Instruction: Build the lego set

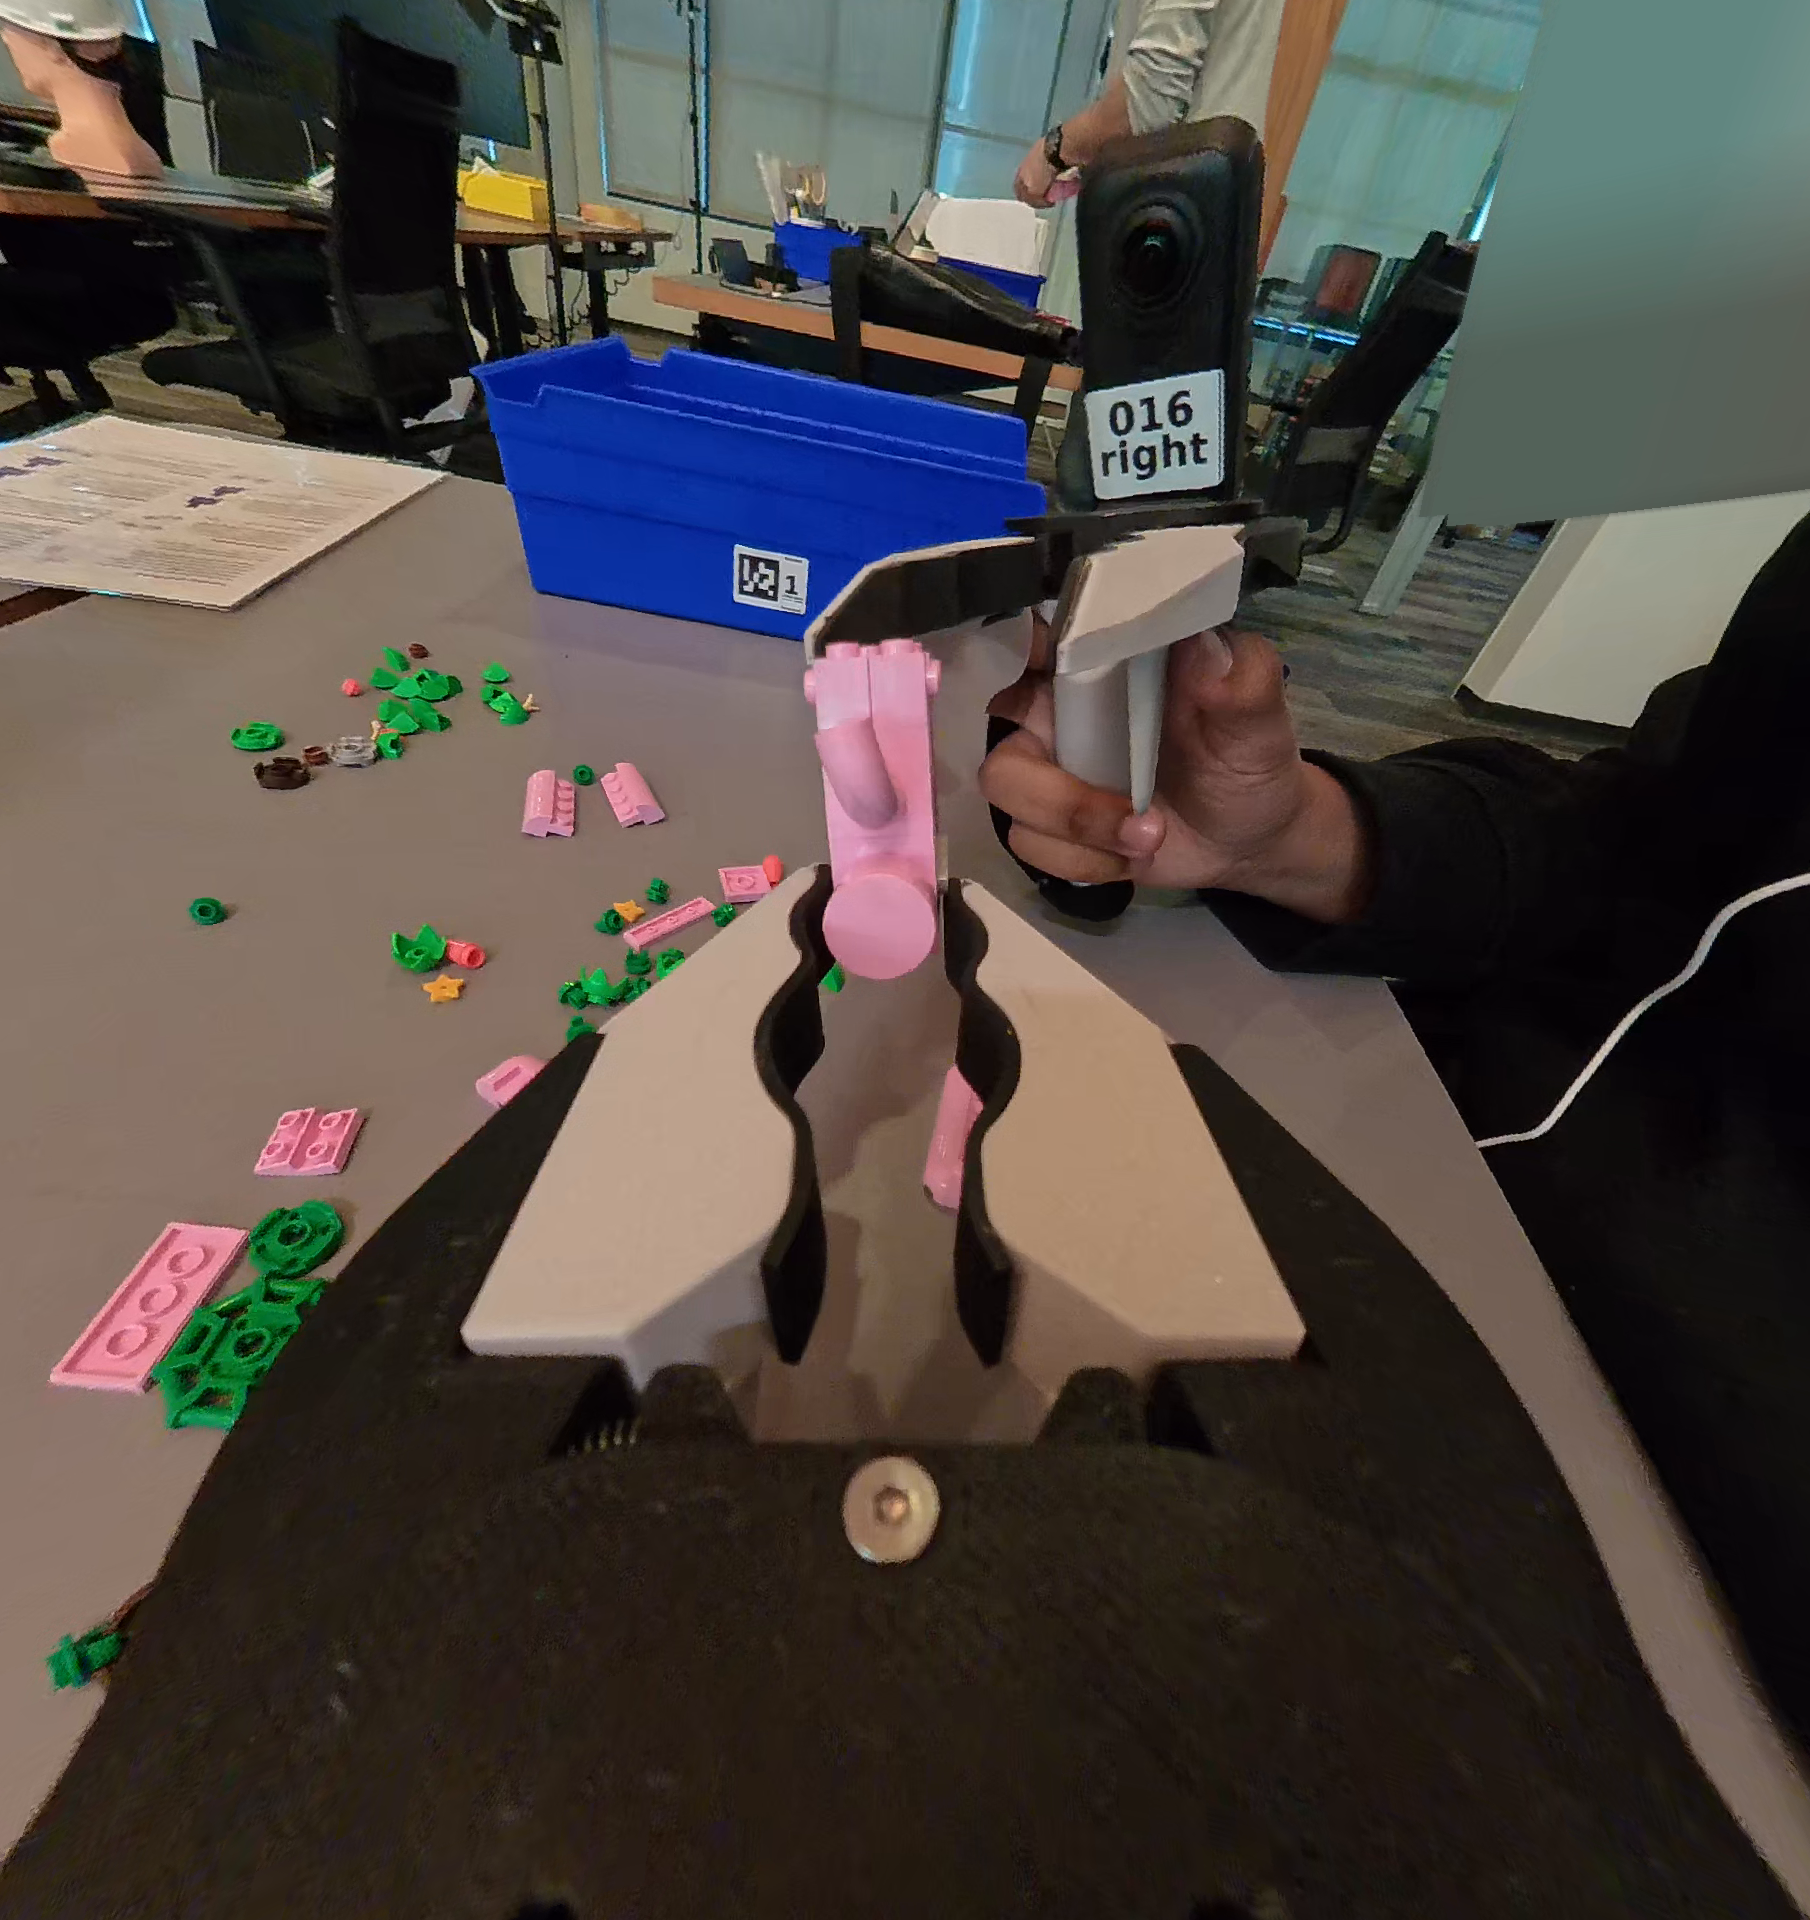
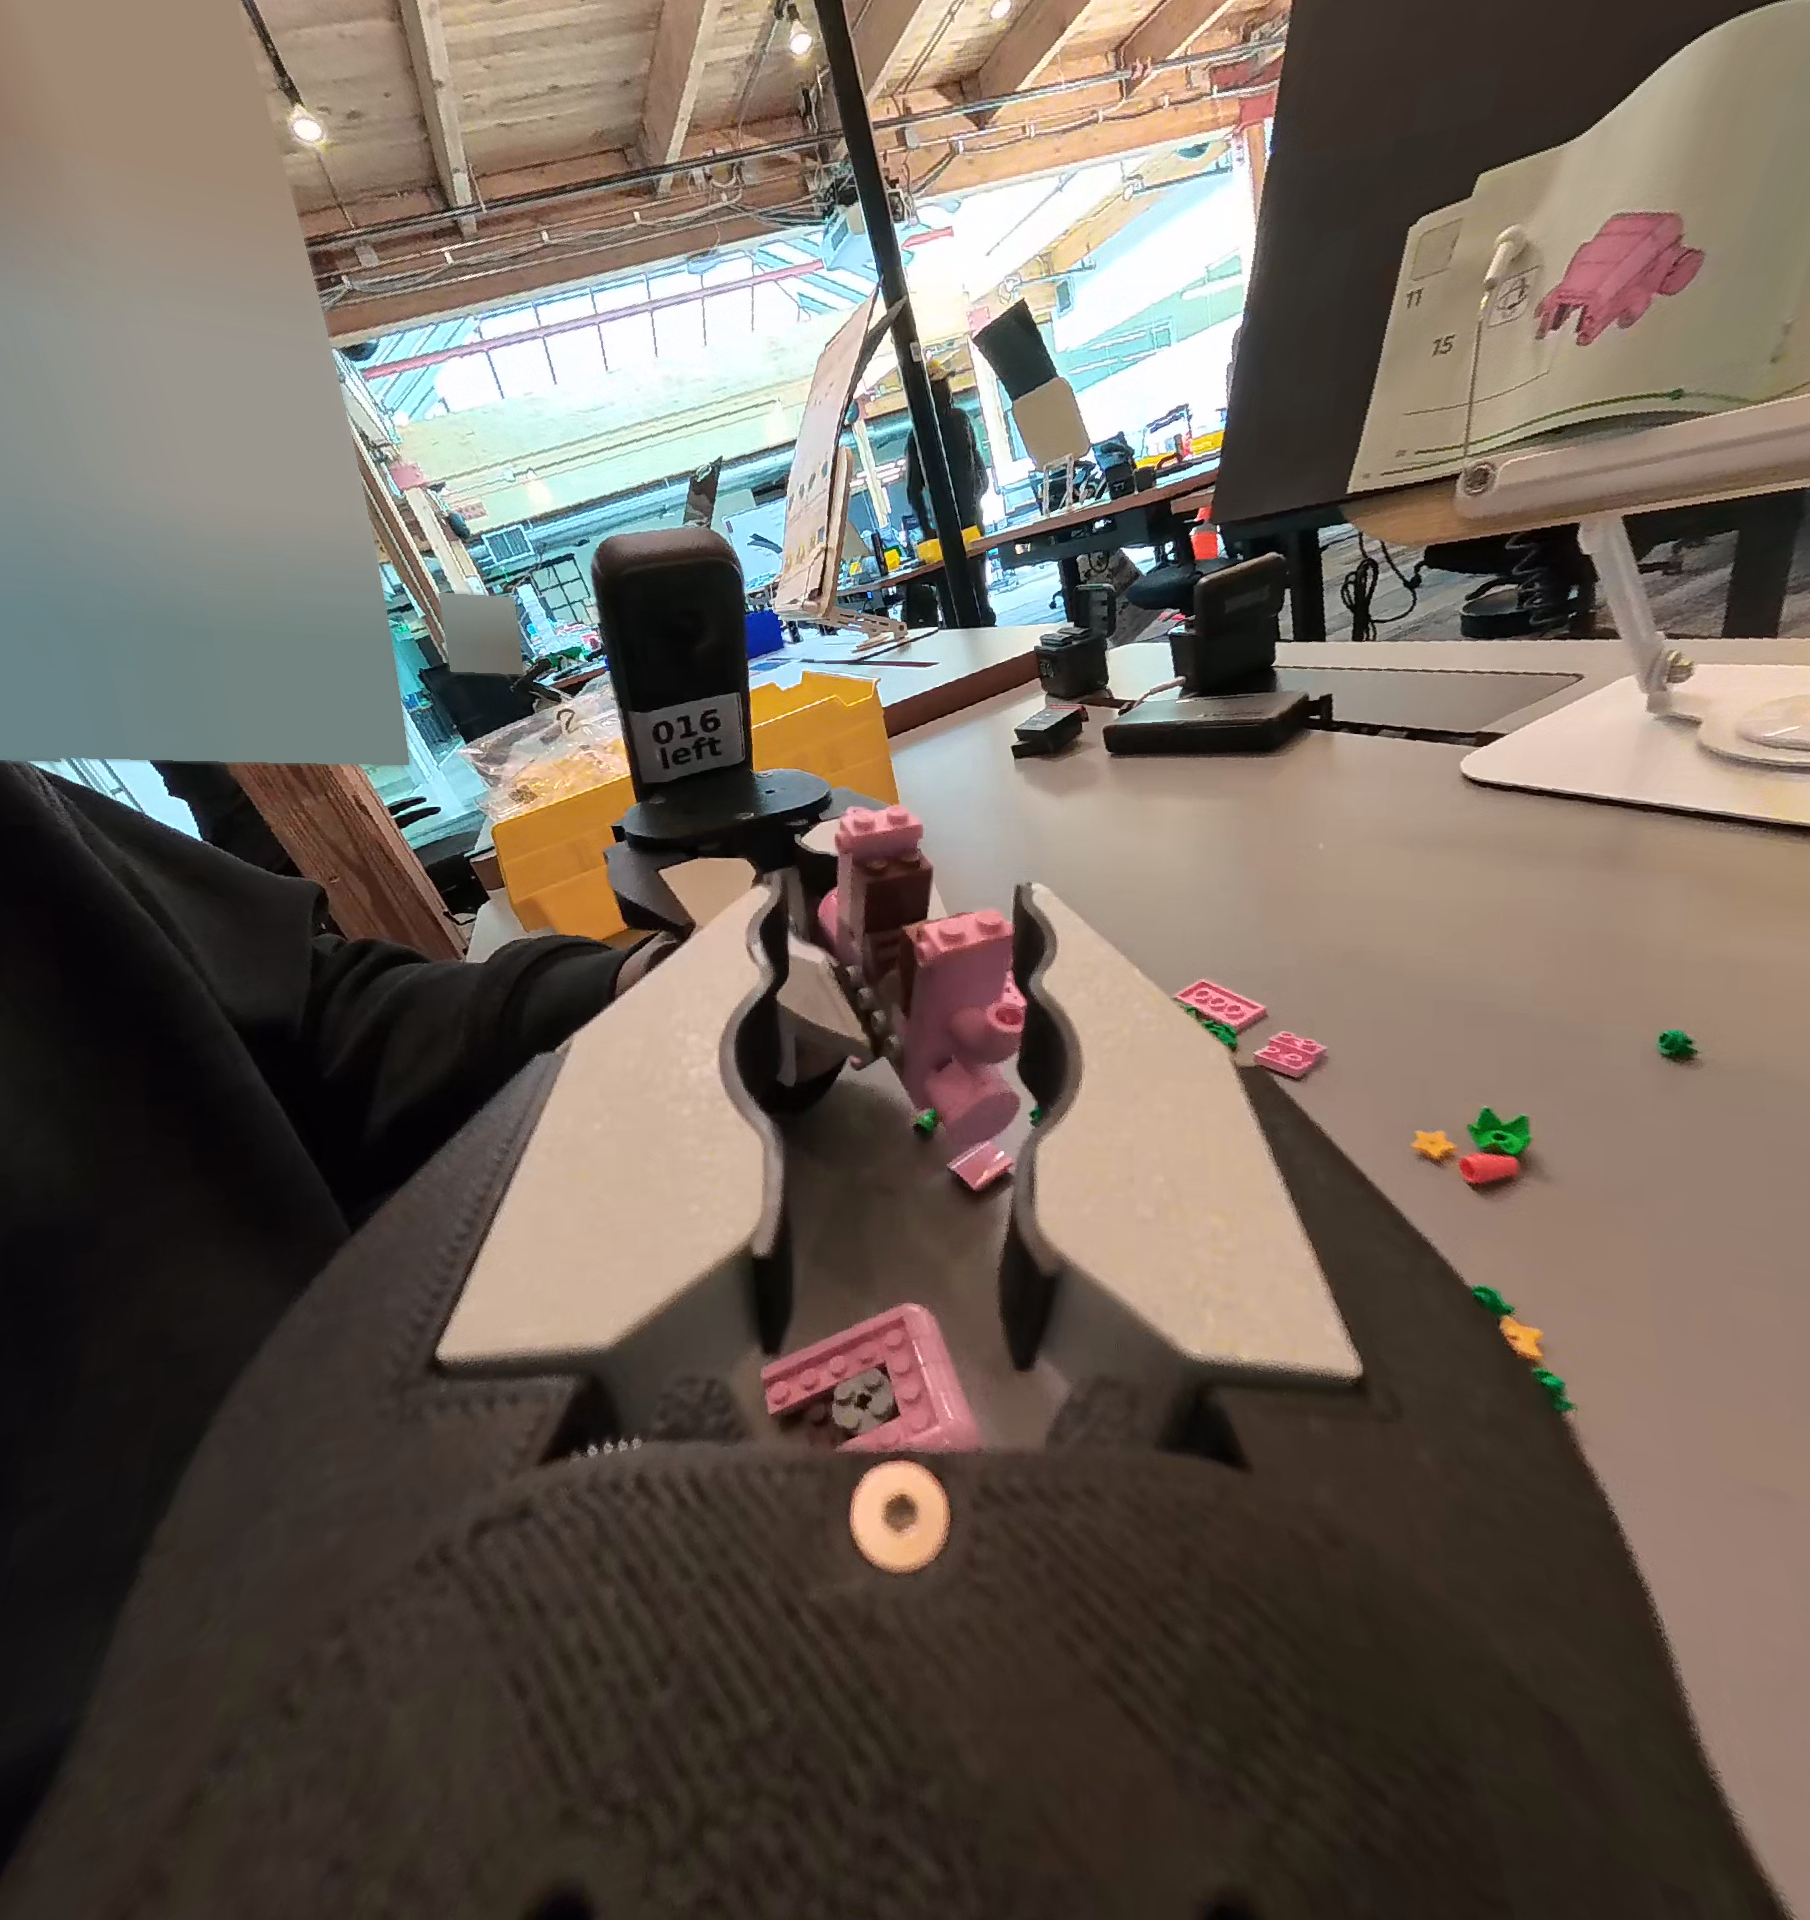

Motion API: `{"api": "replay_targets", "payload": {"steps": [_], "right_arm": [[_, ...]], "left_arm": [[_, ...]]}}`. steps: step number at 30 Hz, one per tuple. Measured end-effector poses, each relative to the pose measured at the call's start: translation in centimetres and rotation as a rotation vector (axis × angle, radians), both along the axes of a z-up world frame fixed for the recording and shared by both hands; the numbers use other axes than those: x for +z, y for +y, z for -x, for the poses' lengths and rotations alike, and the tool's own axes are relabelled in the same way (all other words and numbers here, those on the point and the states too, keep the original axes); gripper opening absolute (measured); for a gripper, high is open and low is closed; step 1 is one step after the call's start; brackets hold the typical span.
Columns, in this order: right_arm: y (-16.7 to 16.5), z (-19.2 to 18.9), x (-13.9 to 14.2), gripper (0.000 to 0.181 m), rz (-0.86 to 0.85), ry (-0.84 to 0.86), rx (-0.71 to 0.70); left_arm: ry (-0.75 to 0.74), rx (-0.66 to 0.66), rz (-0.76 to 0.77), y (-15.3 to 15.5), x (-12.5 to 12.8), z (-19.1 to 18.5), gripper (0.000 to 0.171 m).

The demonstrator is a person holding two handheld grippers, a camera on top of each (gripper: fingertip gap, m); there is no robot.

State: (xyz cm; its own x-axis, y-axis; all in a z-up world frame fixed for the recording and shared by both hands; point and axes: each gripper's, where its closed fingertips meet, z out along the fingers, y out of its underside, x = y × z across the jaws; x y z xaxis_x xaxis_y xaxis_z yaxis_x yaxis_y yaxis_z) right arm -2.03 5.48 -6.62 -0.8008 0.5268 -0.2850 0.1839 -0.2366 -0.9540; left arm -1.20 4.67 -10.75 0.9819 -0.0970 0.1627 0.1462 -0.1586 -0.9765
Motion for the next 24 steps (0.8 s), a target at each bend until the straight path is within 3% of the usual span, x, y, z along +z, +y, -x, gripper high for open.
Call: {"api": "replay_targets", "payload": {"steps": [7, 11, 14, 20, 24], "right_arm": [[0.2, 0.2, 0.0, 0.043, -0.006, 0.004, -0.018], [2.1, 2.5, 0.7, 0.05, -0.027, 0.02, -0.181], [3.1, 5.1, 3.4, 0.057, -0.079, 0.065, -0.305], [0.1, 15.2, 9.9, 0.069, -0.306, 0.233, -0.361], [-1.0, 26.4, 9.8, 0.072, -0.488, 0.296, -0.491]], "left_arm": [[0.008, 0.028, 0.008, 0.0, -0.1, 0.5, 0.018], [-0.002, 0.12, 0.008, -0.6, -0.1, 2.4, 0.018], [0.001, 0.128, 0.026, -0.9, -0.1, 2.9, 0.017], [0.149, 0.125, 0.097, -0.4, -0.7, 1.9, 0.017], [0.155, 0.124, 0.103, -0.3, -1.3, 1.9, 0.018]]}}
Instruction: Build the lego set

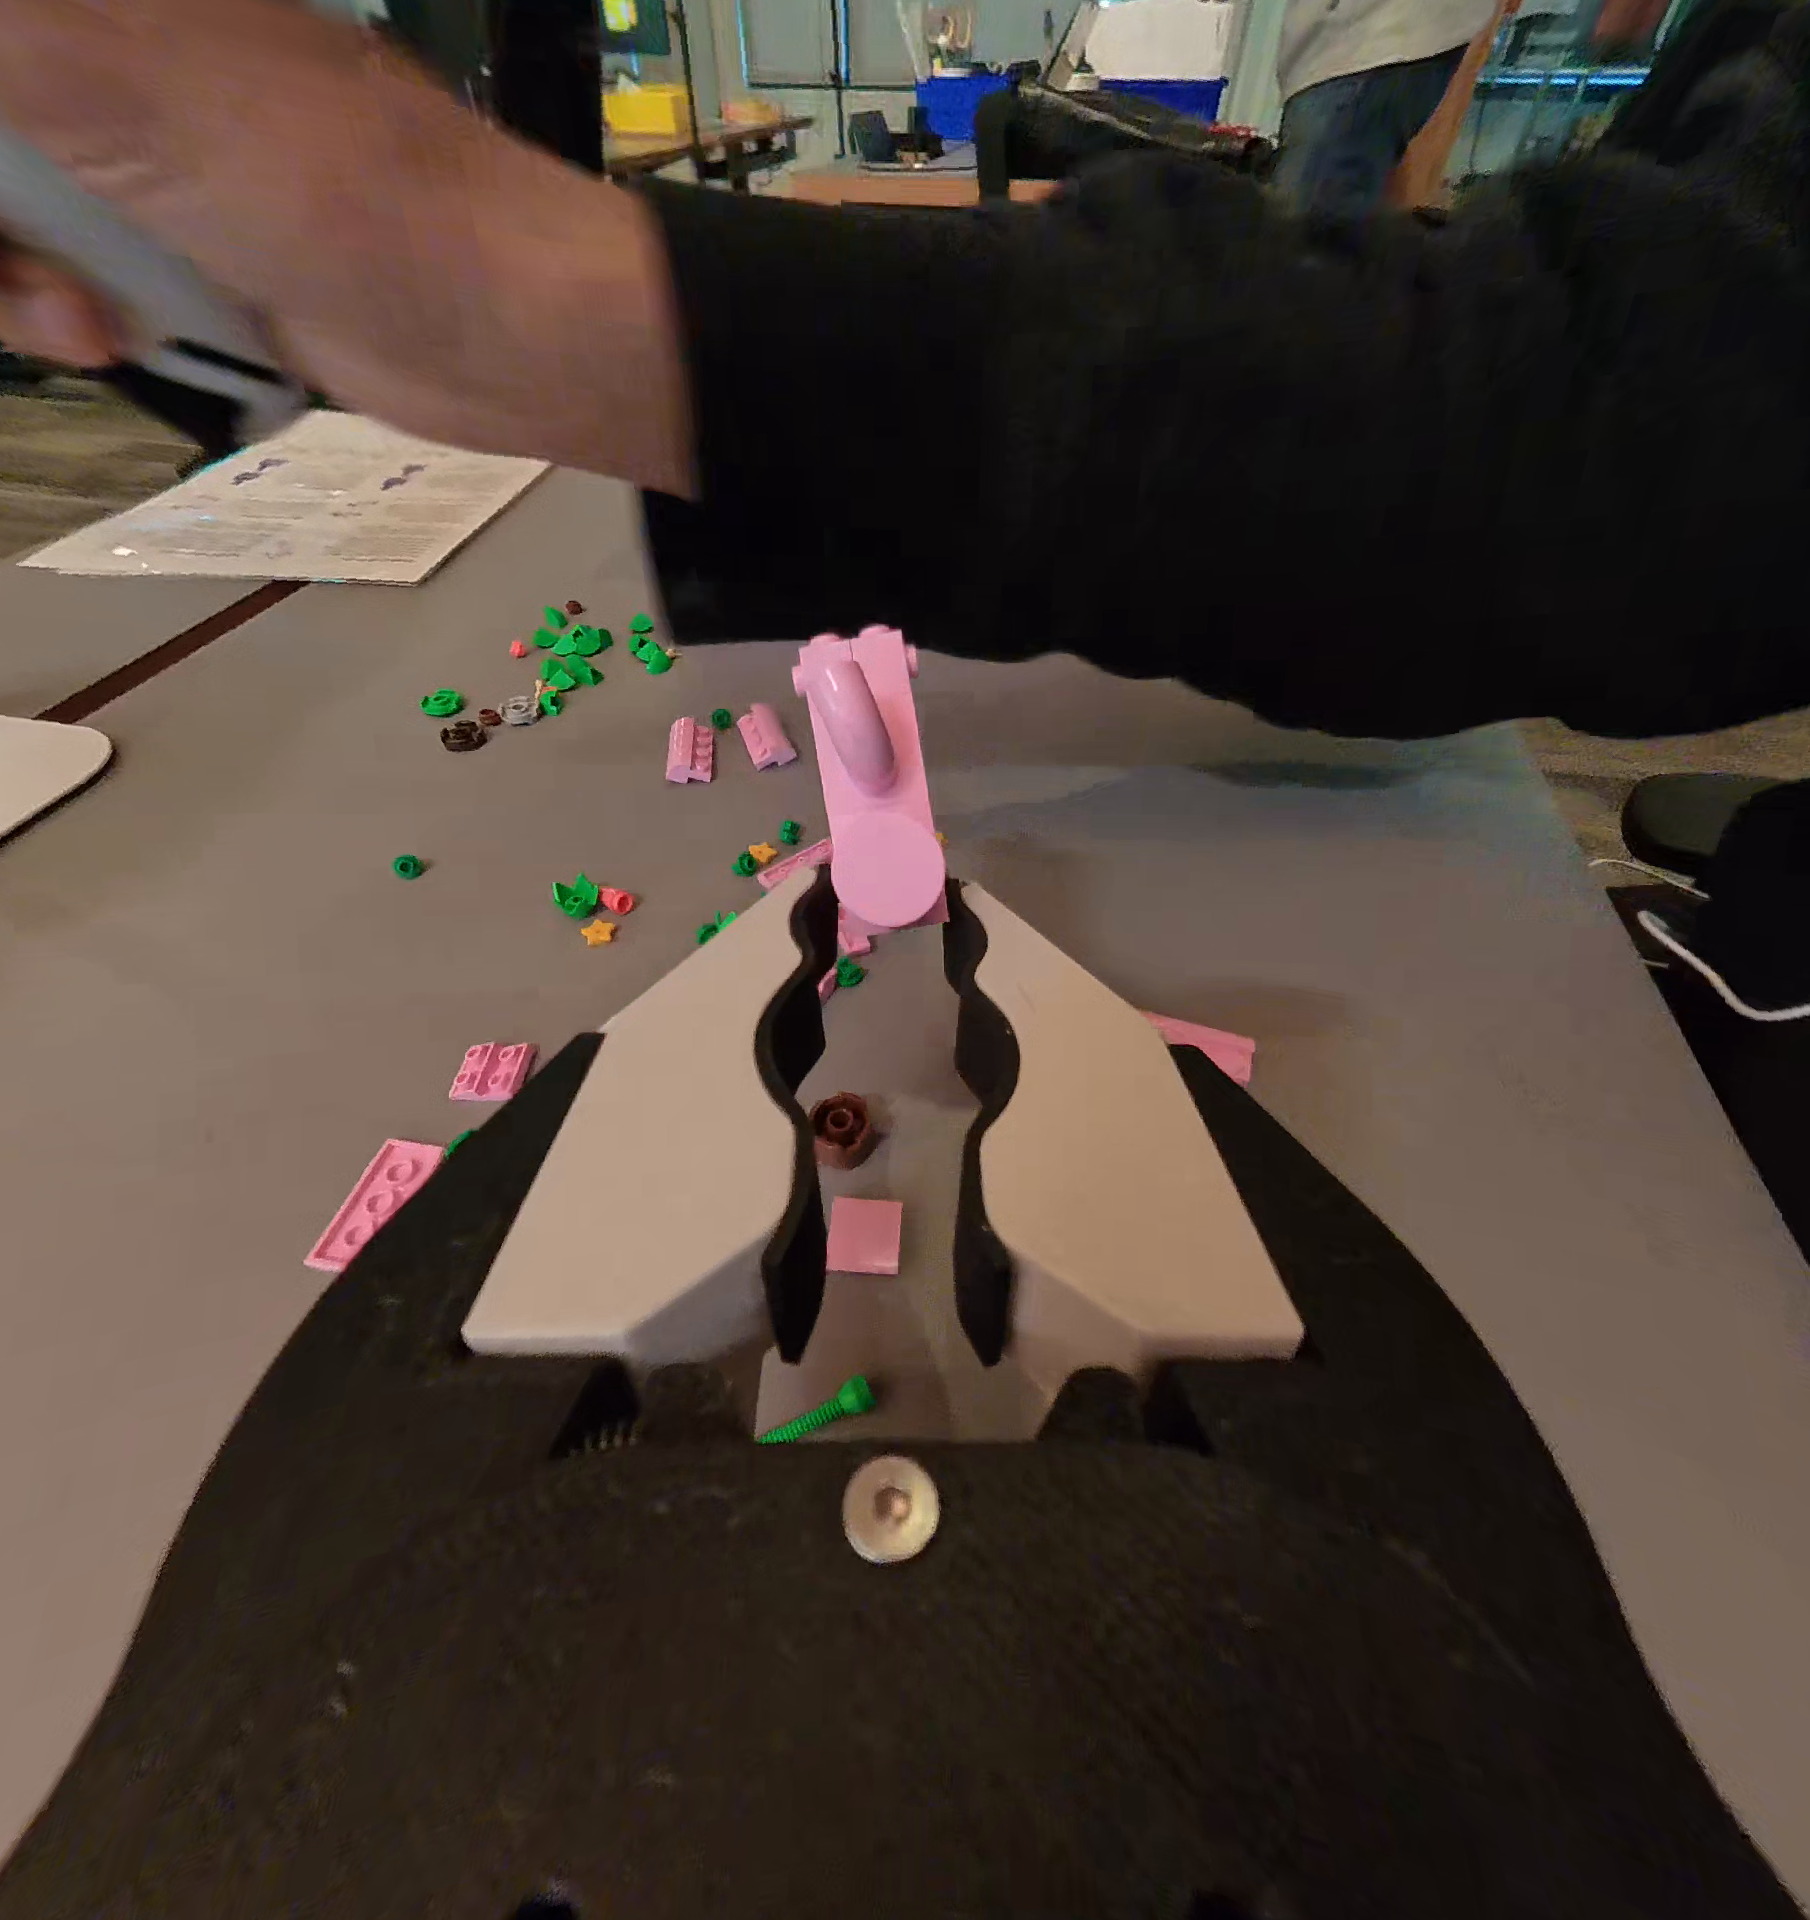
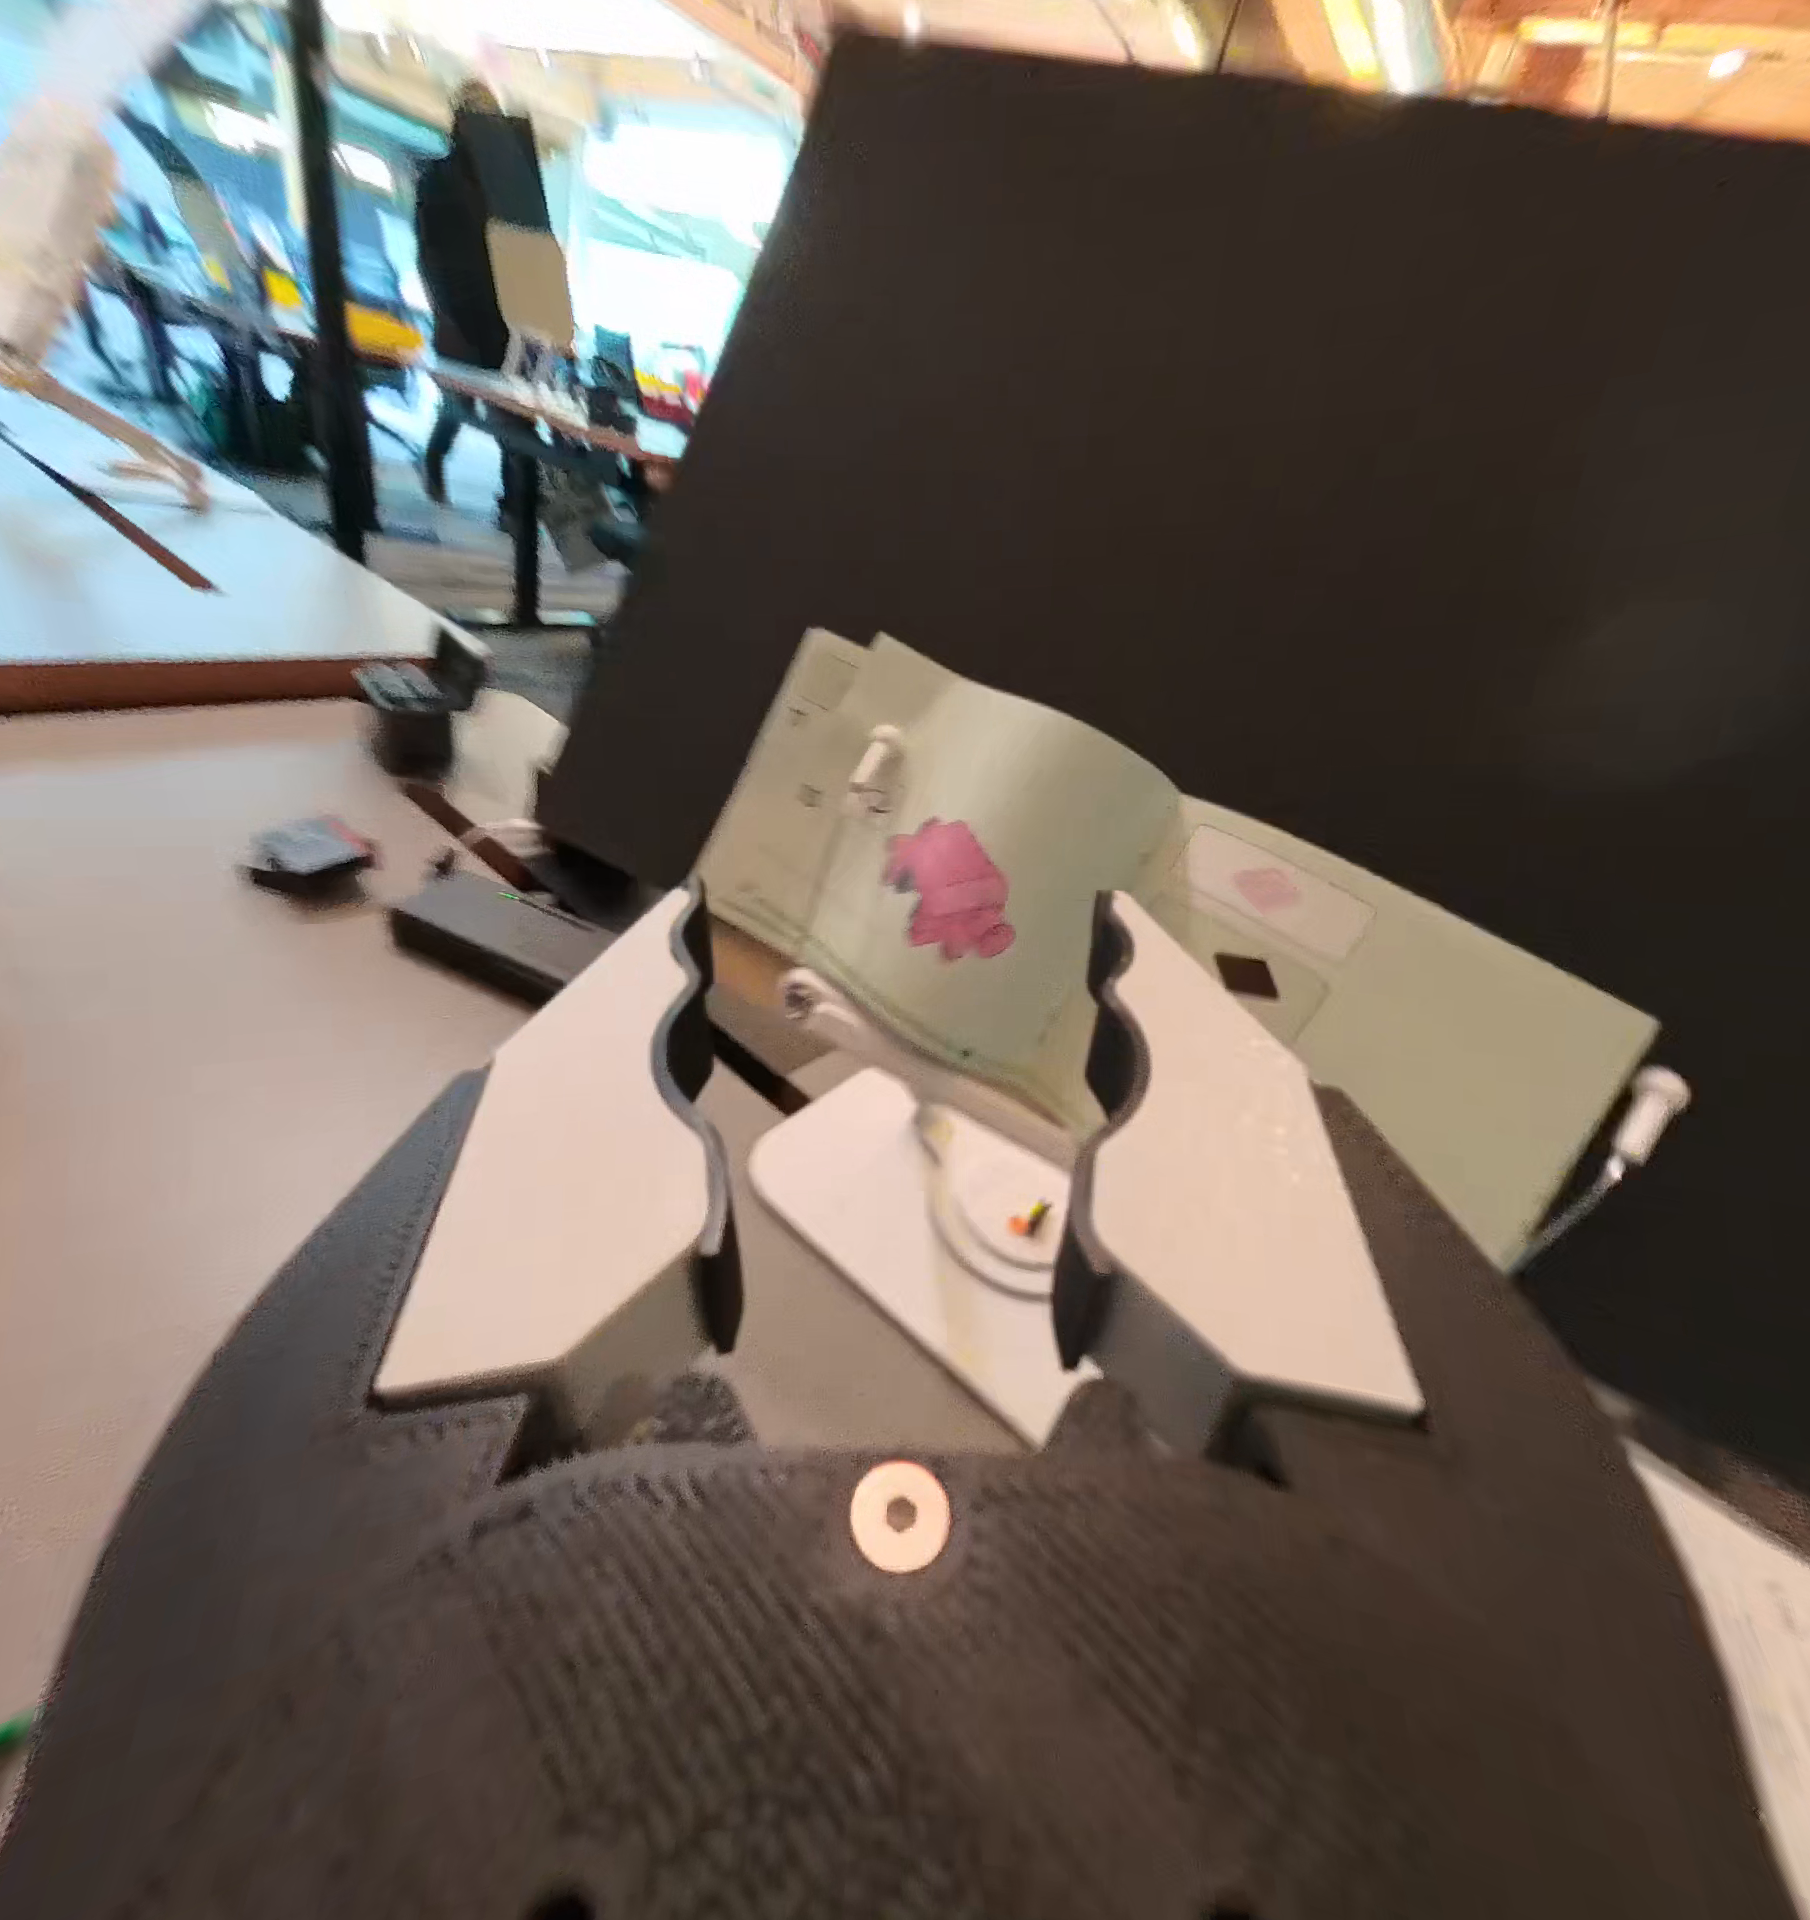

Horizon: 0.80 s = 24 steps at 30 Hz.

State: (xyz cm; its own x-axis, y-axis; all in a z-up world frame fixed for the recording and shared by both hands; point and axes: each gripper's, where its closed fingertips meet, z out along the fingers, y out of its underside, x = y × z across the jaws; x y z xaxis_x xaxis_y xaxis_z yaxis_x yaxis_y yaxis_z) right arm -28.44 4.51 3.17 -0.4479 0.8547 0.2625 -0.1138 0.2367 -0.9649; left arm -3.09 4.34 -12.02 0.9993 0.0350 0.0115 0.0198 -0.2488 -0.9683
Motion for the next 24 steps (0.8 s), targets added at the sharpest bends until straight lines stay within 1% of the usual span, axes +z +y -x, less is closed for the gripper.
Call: {"api": "replay_targets", "payload": {"steps": [1, 2, 4, 5, 7, 10, 11, 12, 15, 17, 18, 22, 24], "right_arm": [[-0.1, 2.5, -0.8, 0.072, -0.029, -0.024, -0.029], [-0.1, 4.6, -1.6, 0.077, -0.044, -0.059, -0.06], [-0.8, 7.4, -3.0, 0.08, -0.056, -0.111, -0.08], [-0.7, 8.3, -3.3, 0.077, -0.074, -0.108, -0.114], [0.2, 9.6, -3.5, 0.057, -0.13, -0.066, -0.207], [0.9, 9.6, -3.2, 0.039, -0.171, -0.015, -0.232], [1.4, 9.4, -2.9, 0.028, -0.164, -0.008, -0.232], [1.8, 9.2, -2.7, 0.019, -0.142, -0.007, -0.224], [4.0, 8.9, -2.7, 0.006, -0.05, -0.06, -0.224], [4.9, 8.6, -2.9, 0.0, -0.001, -0.081, -0.201], [4.8, 8.3, -2.8, 0.0, 0.015, -0.079, -0.17], [4.5, 8.0, -2.3, 0.0, 0.0, -0.061, -0.129], [4.6, 8.1, -2.2, 0.0, 0.083, -0.105, -0.083]], "left_arm": [[-0.012, 0.002, -0.003, 0.0, -0.1, 0.2, 0.018], [-0.028, 0.004, -0.009, -0.1, 0.0, 0.3, 0.018], [-0.054, 0.011, -0.036, -0.3, 0.3, 0.6, 0.017], [-0.062, 0.016, -0.047, -0.4, 0.6, 0.8, 0.018], [-0.073, 0.024, -0.063, -0.6, 0.9, 1.1, 0.017], [-0.096, 0.023, -0.078, -0.7, 1.2, 1.2, 0.017], [-0.105, 0.019, -0.08, -0.7, 1.1, 1.1, 0.017], [-0.112, 0.015, -0.082, -0.6, 1.1, 1.1, 0.017], [-0.13, 0.003, -0.084, -0.5, 1.1, 0.8, 0.017], [-0.134, -0.005, -0.086, -0.5, 1.1, 0.6, 0.018], [-0.131, -0.007, -0.086, -0.4, 1.2, 0.5, 0.018], [-0.098, -0.005, -0.063, -0.4, 0.7, 0.5, 0.018], [-0.095, -0.006, -0.052, -0.3, 0.5, 0.5, 0.018]]}}
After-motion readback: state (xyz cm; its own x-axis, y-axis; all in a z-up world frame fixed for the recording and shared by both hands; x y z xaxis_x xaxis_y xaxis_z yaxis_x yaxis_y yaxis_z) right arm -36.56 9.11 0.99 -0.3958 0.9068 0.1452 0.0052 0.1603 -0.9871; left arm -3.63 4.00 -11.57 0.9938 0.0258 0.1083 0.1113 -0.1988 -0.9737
